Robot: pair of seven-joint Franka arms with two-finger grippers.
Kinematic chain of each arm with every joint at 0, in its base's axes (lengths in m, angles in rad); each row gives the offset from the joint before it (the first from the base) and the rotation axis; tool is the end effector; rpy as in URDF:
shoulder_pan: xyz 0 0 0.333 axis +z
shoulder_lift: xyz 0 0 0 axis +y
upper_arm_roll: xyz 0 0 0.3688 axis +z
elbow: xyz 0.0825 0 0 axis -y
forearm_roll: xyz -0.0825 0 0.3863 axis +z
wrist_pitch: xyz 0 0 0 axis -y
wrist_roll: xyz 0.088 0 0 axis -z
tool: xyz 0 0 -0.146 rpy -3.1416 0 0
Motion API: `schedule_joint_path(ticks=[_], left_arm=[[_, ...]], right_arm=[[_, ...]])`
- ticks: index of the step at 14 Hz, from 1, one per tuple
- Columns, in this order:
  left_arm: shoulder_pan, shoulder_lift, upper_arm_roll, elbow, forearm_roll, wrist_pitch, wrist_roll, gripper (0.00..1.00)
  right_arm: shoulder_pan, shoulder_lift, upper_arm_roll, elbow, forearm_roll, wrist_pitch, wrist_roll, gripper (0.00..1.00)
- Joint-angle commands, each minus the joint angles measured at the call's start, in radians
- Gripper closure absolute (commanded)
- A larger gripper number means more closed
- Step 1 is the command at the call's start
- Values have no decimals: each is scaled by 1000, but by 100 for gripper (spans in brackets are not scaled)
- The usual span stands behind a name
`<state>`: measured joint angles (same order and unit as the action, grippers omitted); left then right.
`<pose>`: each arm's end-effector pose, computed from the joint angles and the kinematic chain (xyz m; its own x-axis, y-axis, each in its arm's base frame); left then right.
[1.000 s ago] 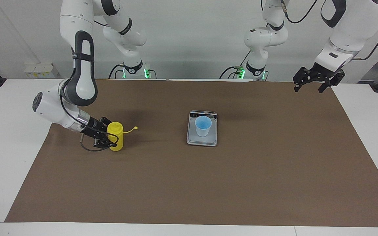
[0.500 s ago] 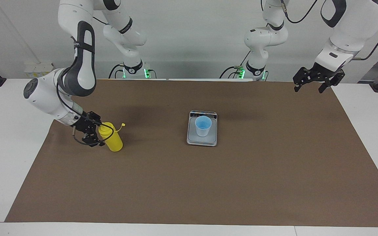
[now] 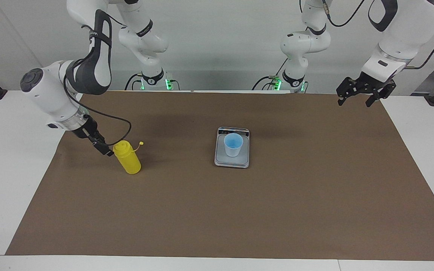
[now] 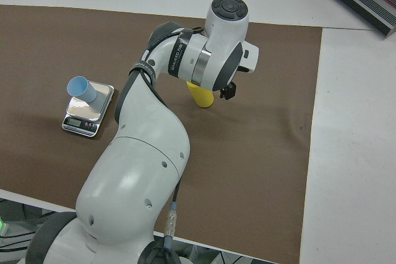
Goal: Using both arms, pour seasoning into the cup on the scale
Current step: 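Lower the yellow bottle onto the table with the right gripper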
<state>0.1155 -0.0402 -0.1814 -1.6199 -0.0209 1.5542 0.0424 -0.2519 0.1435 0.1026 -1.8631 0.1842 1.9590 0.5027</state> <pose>0.5376 -0.0407 0.6353 0.9938 -0.1081 -0.0256 -0.1077 -0.9941 0.0148 0.5968 -0.0733 0.4502 0.7466 -0.6517 -0.1340 -0.6652 -0.7349 -0.1323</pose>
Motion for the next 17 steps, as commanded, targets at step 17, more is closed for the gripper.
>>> schedule_joint_path(ticks=[17], left_arm=[[10, -30, -4, -32, 10, 0, 1, 0]], right_arm=[[198, -185, 25, 71, -181, -160, -286, 0]])
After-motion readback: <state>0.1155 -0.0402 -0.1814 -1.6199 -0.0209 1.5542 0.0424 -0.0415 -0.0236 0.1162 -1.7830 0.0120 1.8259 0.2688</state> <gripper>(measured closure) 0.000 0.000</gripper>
